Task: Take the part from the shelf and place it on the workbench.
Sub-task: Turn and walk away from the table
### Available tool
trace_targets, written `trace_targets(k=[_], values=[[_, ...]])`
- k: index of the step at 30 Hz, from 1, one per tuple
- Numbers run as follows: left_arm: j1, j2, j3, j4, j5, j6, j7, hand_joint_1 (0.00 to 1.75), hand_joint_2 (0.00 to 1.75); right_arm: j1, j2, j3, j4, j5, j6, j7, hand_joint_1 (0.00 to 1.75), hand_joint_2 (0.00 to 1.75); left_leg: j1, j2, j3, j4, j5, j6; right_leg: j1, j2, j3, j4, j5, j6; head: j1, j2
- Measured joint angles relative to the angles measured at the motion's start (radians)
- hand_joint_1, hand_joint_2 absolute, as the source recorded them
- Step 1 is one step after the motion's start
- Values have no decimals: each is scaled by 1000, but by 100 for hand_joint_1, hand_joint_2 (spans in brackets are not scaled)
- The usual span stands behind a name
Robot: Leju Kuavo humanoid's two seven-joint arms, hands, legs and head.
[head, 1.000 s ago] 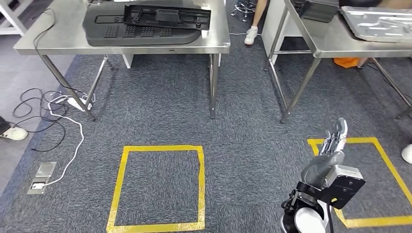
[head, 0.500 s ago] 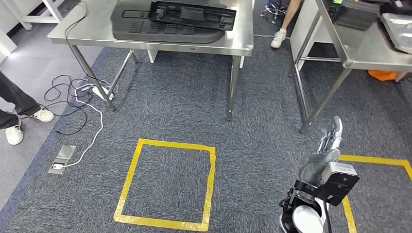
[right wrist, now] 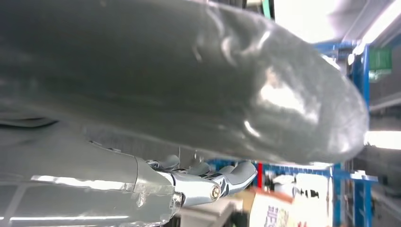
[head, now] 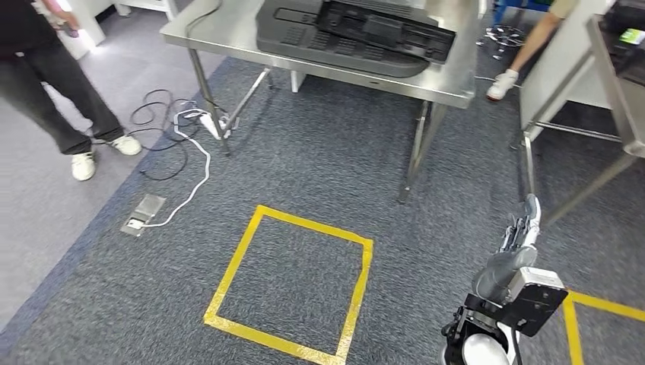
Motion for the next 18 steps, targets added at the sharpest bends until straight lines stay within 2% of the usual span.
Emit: trace_targets(k=[1, 2, 4, 5, 7, 8, 9, 10, 11, 12, 13, 15, 16, 18], values=[[-1, -1, 0, 0, 1, 0, 0, 0, 0, 1, 0, 0, 0, 2, 5, -1, 0, 0, 1, -11, -2, 0, 0, -2, 2, 18, 18, -46, 17, -7, 0, 0], [-1, -2, 0, 0, 2, 0, -1, 0, 0, 3, 0, 0, 0, 4, 11, -1, 0, 0, 4, -21, -5, 0, 1, -6, 3, 29, 27, -70, 20, -10, 0, 0], [1, -4, 0, 0, 3, 0, -1, 0, 0, 3, 1, 0, 0, 8, 20, -1, 0, 0, 8, -41, -9, -4, 4, -17, 4, 18, 36, -88, 17, -12, 3, 0], [2, -4, 0, 0, 4, 1, -1, 0, 0, 2, 2, 0, 0, 8, 22, 0, 0, 0, 7, -37, -9, -2, 2, -22, 1, 6, 42, -98, 20, -12, 6, 0], [1, -3, 0, 1, 5, 2, -1, 0, 0, 1, 4, 0, 0, 9, 23, 0, 0, 0, 2, 3, -28, 47, -29, -33, -7, -22, 57, -118, 26, -16, 0, 0], [0, -3, 0, 1, 6, 2, -1, 0, 0, 2, 5, 0, 0, 9, 24, 3, 0, 0, 4, 31, -53, 101, -57, -38, -8, -37, 63, -122, 25, -18, -6, 0], [-1, -3, 0, 1, 6, 3, -1, 0, 0, 3, 5, 0, 0, 9, 26, 6, 0, 0, 8, 50, -85, 164, -86, -44, -9, -51, 66, -122, 22, -20, -12, 0], [-1, -3, 0, 1, 7, 4, -1, 0, 0, 3, 4, 0, 0, 9, 27, 11, 0, 0, 12, 58, -115, 221, -106, -50, -9, -66, 68, -121, 19, -20, -15, 0], [0, -3, 0, 1, 8, 5, -1, 0, 0, 4, 4, 0, 0, 9, 28, 15, 0, 0, 17, 63, -133, 253, -110, -55, -10, -80, 70, -119, 14, -19, -17, 0], [1, -3, 0, 1, 8, 7, -1, 0, 0, 6, 2, 0, 0, 8, 28, 19, 0, 0, 22, 67, -132, 248, -95, -60, -12, -93, 73, -116, 9, -16, -19, 0], [2, -3, 0, 1, 8, 9, -1, 0, 0, 8, 0, 0, 0, 8, 28, 21, 0, 0, 26, 74, -111, 205, -64, -64, -15, -106, 77, -113, 3, -11, -20, 0], [3, -3, 0, 1, 8, 12, 0, 0, 0, 14, -4, 0, 0, 8, 26, 25, 0, 0, 29, 102, -49, 76, -6, -68, -20, -128, 85, -103, -11, 1, -22, 0], [2, -3, 0, 1, 8, 13, 1, 0, 0, 16, -5, 0, 0, 8, 26, 25, 0, 0, 27, 113, -28, 31, 9, -64, -19, -137, 89, -98, -18, 9, -24, 0], [2, -4, 0, 1, 10, 13, 4, 0, 0, 17, -8, 1, -1, 9, 27, 27, 0, 0, 18, 118, -22, 13, 7, -50, -17, -150, 94, -95, -25, 22, -24, 0]])
